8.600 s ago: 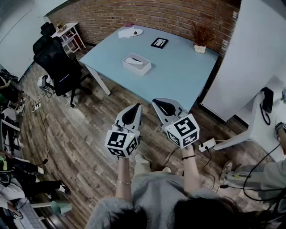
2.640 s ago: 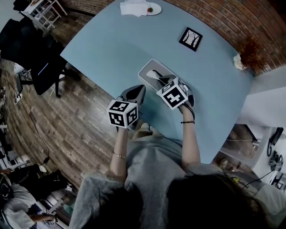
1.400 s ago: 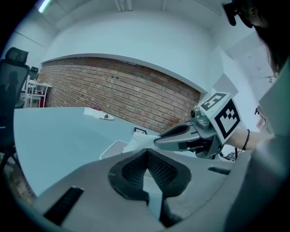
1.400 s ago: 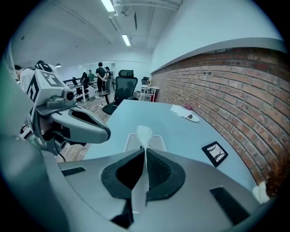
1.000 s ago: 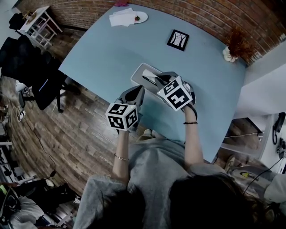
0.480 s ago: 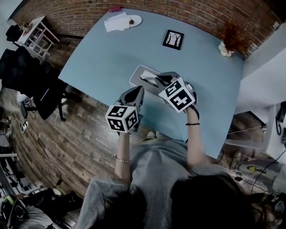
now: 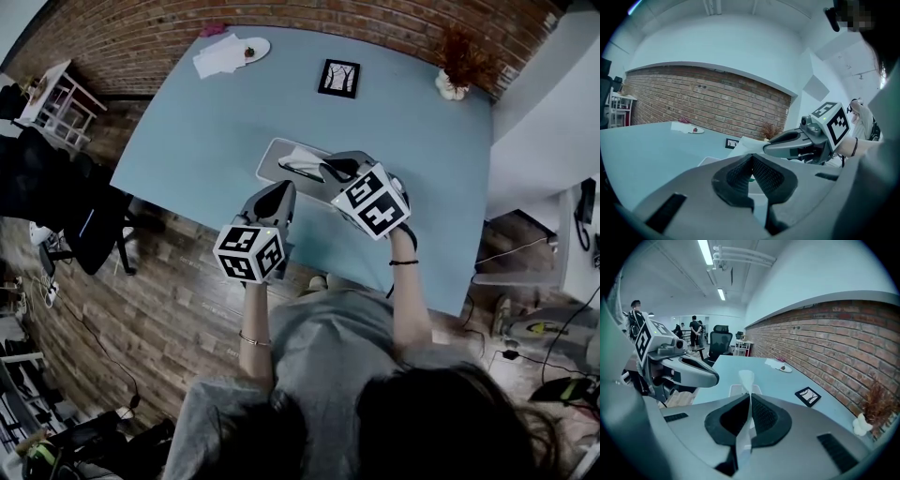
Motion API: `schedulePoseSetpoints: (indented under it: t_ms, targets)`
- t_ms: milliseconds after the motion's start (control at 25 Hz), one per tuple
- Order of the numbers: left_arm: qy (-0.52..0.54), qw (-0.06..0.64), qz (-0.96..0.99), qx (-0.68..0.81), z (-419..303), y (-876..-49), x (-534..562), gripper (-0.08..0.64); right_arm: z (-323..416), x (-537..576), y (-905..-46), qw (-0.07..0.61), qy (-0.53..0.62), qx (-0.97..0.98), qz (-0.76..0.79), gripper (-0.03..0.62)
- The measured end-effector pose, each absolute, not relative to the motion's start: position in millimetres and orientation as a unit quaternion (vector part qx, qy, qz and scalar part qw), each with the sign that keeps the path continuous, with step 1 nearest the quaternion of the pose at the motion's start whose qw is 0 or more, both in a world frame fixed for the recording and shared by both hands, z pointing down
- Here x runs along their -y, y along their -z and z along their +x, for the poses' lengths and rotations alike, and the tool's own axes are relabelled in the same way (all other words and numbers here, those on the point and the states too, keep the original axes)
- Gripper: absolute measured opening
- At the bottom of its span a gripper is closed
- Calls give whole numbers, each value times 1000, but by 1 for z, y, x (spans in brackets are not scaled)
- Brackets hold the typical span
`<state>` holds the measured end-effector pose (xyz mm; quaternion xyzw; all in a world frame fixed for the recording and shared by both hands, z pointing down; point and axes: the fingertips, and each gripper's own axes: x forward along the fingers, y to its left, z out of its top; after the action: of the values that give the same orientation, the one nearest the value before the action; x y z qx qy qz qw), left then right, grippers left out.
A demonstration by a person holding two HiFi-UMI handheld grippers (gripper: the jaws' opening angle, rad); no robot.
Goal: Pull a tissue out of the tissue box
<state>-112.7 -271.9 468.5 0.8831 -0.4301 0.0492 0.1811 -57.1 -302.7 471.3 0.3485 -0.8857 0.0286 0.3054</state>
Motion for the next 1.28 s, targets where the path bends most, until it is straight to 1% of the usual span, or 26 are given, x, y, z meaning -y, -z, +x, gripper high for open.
schedulePoseSetpoints:
  t_ms: [680,1080,1280]
  targets:
    - [-45,146,895,419,-110,-451,269,3,-43,298,-450,259,-24,888,379,3]
    - [-30,139,901,410,-107,-443,272,3,-35,296,-436,234,-20,891,390,3]
    - [-19,129,906,403,-107,-435,267,3,-35,287,-427,200,-38,900,384,3]
